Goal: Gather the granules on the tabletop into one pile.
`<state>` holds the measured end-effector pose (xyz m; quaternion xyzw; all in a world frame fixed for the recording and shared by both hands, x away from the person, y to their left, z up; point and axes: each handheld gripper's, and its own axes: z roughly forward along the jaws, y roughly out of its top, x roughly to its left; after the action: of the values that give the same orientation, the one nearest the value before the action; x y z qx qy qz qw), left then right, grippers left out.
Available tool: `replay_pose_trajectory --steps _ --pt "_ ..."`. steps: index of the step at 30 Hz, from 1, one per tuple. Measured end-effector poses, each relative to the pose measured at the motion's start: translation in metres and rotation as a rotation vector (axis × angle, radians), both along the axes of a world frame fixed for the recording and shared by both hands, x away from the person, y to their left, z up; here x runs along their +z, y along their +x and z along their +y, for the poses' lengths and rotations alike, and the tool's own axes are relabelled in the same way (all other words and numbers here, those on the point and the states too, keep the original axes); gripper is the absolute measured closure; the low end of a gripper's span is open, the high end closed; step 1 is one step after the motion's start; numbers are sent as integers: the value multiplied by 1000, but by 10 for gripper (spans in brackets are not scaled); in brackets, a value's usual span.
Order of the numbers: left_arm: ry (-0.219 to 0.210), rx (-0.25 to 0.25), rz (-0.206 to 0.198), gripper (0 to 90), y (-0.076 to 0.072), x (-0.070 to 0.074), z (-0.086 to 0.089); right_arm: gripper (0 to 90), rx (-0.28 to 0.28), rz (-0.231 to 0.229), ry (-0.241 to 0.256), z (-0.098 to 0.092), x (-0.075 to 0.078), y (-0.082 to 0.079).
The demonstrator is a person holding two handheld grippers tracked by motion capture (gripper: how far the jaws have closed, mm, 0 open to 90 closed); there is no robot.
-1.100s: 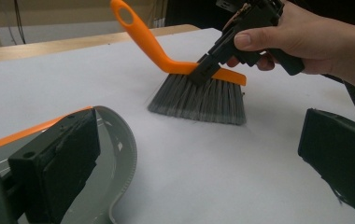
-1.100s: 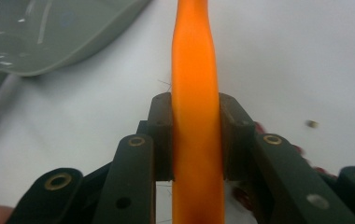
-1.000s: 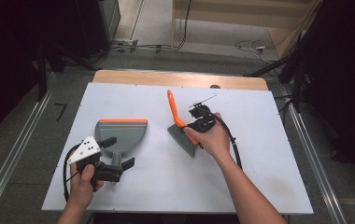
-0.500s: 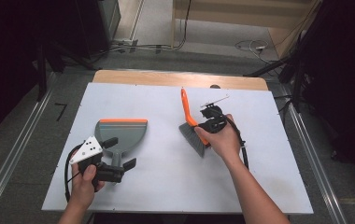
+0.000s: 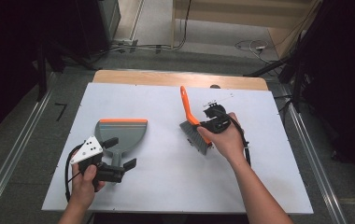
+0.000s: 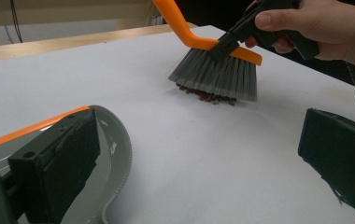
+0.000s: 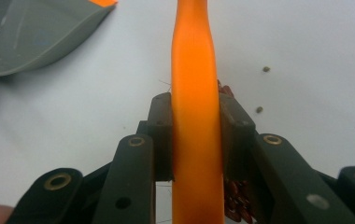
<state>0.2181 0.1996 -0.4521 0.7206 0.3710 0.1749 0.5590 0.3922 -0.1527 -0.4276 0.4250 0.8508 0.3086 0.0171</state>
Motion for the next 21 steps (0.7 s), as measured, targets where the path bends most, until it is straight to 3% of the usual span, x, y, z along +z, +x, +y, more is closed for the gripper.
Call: replay_pose_trajectory --steps 3,10,15,21 --pt "1 0 0 0 0 0 0 689 49 -8 1 1 2 -3" --pt "2 -1 1 0 0 0 -1 689 142 30 -24 15 -8 -9" --pt "0 2 0 0 0 1 0 689 124 27 -50 15 -13 -4" --pt "-3 4 0 0 0 0 1 689 84 -11 -83 6 -9 -1"
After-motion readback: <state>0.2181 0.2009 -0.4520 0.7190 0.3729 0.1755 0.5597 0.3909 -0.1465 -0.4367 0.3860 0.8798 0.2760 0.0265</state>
